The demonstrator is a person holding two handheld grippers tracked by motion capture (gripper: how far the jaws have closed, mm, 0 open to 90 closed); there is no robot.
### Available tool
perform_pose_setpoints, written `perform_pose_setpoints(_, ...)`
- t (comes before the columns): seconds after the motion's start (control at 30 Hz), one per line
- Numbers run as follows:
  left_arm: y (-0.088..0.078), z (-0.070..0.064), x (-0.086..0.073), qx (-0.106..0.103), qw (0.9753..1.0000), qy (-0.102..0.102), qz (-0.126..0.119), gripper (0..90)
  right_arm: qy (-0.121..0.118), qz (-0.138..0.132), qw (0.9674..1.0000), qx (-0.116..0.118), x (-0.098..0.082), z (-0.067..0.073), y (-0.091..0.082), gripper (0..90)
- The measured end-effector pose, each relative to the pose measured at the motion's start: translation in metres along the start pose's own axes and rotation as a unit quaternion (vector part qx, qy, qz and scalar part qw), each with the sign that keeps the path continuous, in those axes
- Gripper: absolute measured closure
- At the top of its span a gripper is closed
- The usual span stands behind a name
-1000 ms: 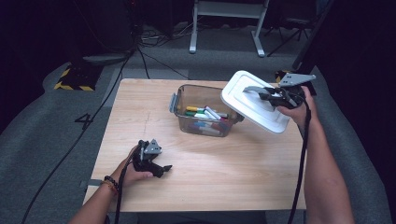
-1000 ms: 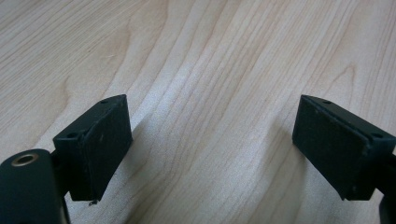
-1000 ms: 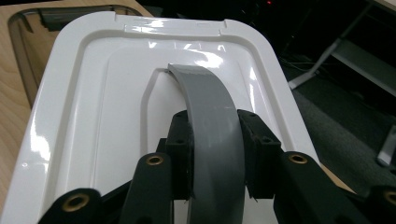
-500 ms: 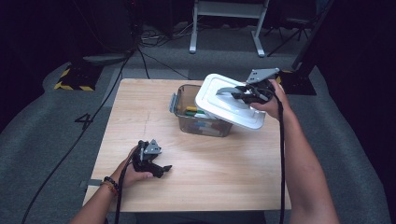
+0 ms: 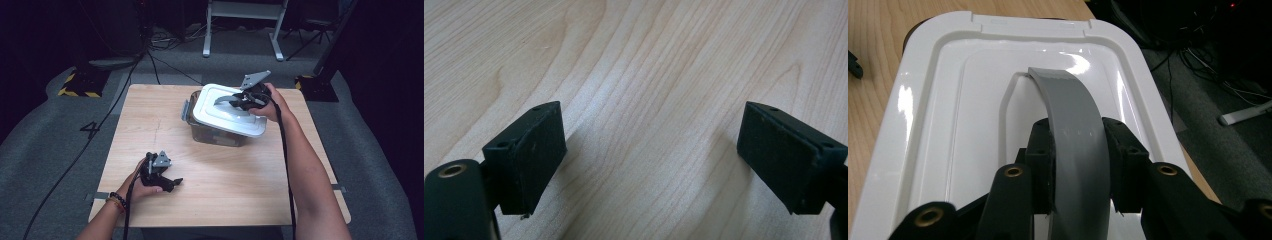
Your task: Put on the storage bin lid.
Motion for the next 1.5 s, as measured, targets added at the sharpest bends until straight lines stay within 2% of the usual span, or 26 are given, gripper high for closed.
perform_pose_setpoints(0.33,0.0,0.0,0.0,-0.001,1.0,-0.001,0.0,12.4,-0.017,0.012,0.9996,0.019,0.01,0.007,0.024,68.1)
perform_pose_setpoints(0.43,0.0,0.0,0.0,-0.001,1.0,-0.001,0.0,12.4,-0.022,0.012,0.9996,0.015,0.014,0.007,0.029,68.0)
perform_pose_setpoints(0.67,0.0,0.0,0.0,-0.001,1.0,-0.001,0.0,12.4,-0.032,0.031,0.999,-0.01,0.014,0.005,0.04,67.0)
perform_pose_setpoints(0.73,0.0,0.0,0.0,-0.001,1.0,-0.001,0.0,12.4,-0.027,0.029,0.9991,-0.013,0.014,0.004,0.04,64.4)
perform_pose_setpoints(0.77,0.0,0.0,0.0,-0.001,1.0,-0.001,0.0,12.4,-0.024,0.03,0.9991,-0.017,0.014,0.004,0.04,60.3)
perform_pose_setpoints(0.8,0.0,0.0,-0.001,-0.001,1.0,-0.002,0.001,12.4,-0.011,0.027,0.9992,-0.026,0.013,0.001,0.038,54.0)
perform_pose_setpoints(0.9,0.0,0.0,0.0,-0.001,1.0,-0.001,0.0,12.4,0.005,0.012,0.9995,-0.029,0.014,0.0,0.032,48.6)
perform_pose_setpoints(1.07,0.0,0.0,0.0,-0.001,1.0,-0.001,0.0,12.4,0.013,-0.006,0.9995,-0.027,0.016,0.003,0.021,44.6)
perform_pose_setpoints(1.13,0.0,0.0,0.0,-0.001,1.0,-0.001,0.0,12.4,0.022,-0.011,0.9991,-0.035,0.017,0.004,0.016,41.4)
perform_pose_setpoints(1.17,0.0,0.0,0.0,-0.001,1.0,-0.001,0.001,12.4,0.026,-0.014,0.9989,-0.037,0.016,0.006,0.013,37.0)
perform_pose_setpoints(1.3,0.0,0.0,0.0,-0.002,1.0,0.0,0.0,12.4,0.025,-0.012,0.9984,-0.05,0.012,0.012,0.002,31.8)
perform_pose_setpoints(1.4,0.0,0.0,0.0,-0.003,1.0,0.001,0.0,12.4,0.029,-0.017,0.997,-0.069,0.005,0.019,-0.018,27.2)
perform_pose_setpoints(1.43,0.0,0.0,0.0,-0.003,1.0,0.002,0.0,12.4,0.037,-0.023,0.9965,-0.072,0.003,0.021,-0.025,27.2)
perform_pose_setpoints(1.47,0.0,0.0,0.0,-0.003,1.0,0.002,0.0,12.3,0.037,-0.023,0.9965,-0.072,0.003,0.021,-0.025,27.2)
perform_pose_setpoints(1.5,0.0,0.0,0.0,-0.004,1.0,0.004,0.0,12.3,0.047,-0.031,0.9947,-0.086,-0.003,0.023,-0.041,27.0)
Point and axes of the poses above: each handheld gripper's, and its own axes: y roughly forward along the jaws, x roughly out of its top, z roughly to its left, the point moved 6 cm from there along y, roughly forward along the jaws, and after that the axes turned 2 degrees about z, right-handed, at the moved point
